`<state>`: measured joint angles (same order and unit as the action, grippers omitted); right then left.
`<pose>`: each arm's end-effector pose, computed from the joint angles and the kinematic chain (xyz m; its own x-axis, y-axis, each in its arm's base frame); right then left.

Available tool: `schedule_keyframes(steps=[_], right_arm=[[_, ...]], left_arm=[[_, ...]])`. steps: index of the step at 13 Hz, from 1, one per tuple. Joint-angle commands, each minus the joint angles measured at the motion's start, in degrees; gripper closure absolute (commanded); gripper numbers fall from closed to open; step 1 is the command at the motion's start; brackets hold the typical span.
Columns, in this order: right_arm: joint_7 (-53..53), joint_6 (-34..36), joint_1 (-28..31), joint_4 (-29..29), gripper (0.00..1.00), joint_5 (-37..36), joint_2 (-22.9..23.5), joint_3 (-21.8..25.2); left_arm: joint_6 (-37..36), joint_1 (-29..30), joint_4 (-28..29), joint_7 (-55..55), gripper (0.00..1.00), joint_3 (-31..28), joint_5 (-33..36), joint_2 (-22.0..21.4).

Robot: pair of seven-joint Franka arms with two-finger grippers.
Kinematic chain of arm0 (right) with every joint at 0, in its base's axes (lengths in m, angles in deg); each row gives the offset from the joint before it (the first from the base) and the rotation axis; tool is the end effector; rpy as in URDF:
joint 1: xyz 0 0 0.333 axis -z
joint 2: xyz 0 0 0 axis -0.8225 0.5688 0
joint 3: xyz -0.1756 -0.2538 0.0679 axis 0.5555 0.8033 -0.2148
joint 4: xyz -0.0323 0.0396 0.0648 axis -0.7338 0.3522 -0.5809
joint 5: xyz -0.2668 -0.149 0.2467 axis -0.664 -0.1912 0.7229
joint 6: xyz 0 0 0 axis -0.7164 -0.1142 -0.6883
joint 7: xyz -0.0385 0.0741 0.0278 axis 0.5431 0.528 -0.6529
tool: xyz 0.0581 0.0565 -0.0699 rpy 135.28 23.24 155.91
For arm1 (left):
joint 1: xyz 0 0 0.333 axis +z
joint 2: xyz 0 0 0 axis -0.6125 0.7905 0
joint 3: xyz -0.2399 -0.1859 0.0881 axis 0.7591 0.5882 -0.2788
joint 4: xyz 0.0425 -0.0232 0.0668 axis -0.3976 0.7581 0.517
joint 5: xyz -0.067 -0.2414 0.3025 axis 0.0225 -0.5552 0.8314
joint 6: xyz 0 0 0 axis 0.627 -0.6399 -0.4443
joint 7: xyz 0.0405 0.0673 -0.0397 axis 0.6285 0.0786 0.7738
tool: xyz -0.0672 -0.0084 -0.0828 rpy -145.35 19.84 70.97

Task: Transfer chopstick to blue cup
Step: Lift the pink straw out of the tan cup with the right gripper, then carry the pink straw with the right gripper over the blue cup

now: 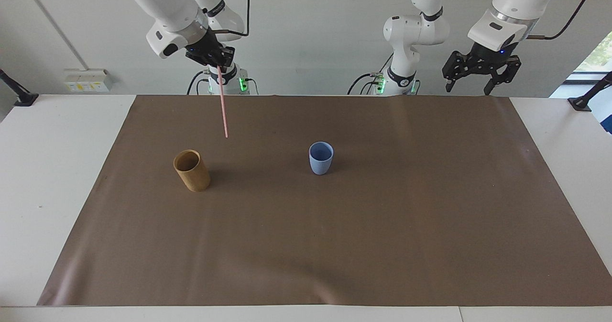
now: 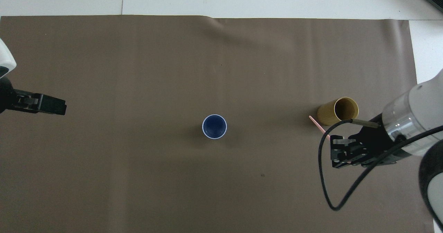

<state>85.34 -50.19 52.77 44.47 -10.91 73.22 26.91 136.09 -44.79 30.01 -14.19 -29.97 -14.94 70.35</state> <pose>0.4731 0.1439 0.6312 0.9064 -0.2058 -0.3690 -0.2625 -0.9586 -0.1103 0.5171 -0.0875 0.6703 0.9826 -0.1857 0.0029 -0.1856 -0.9826 -0.0110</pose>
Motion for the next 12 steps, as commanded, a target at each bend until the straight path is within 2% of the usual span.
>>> schedule_keyframes(steps=[1, 4, 6, 10, 12], right_arm=[[12.52, -6.2, -1.38, 1.18, 1.0, 6.73, 0.77, -2.54], [29.22, -16.48, -9.2, 1.27, 1.0, 12.19, 4.19, -2.54], [38.11, -23.43, -11.76, 1.19, 1.0, 16.93, 6.83, -2.54], [47.71, -33.72, -17.56, 1.1, 1.0, 20.03, 11.84, -2.54], [48.17, -34.71, -18.01, 1.53, 1.0, 19.77, 12.64, -2.54]], left_arm=[[-0.55, 0.6, 0.92, -0.36, 0.0, 0.3, 0.32, -0.93], [-0.64, 0.6, 1.0, -0.36, 0.0, 0.3, 0.32, -1.01], [-0.64, 0.6, 1.0, -0.44, 0.0, 0.3, 0.32, -1.01], [-0.55, 0.52, 1.0, -0.62, 0.0, 0.3, 0.32, -1.01], [-0.55, 0.51, 0.92, -0.62, 0.0, 0.3, 0.32, -1.01]])
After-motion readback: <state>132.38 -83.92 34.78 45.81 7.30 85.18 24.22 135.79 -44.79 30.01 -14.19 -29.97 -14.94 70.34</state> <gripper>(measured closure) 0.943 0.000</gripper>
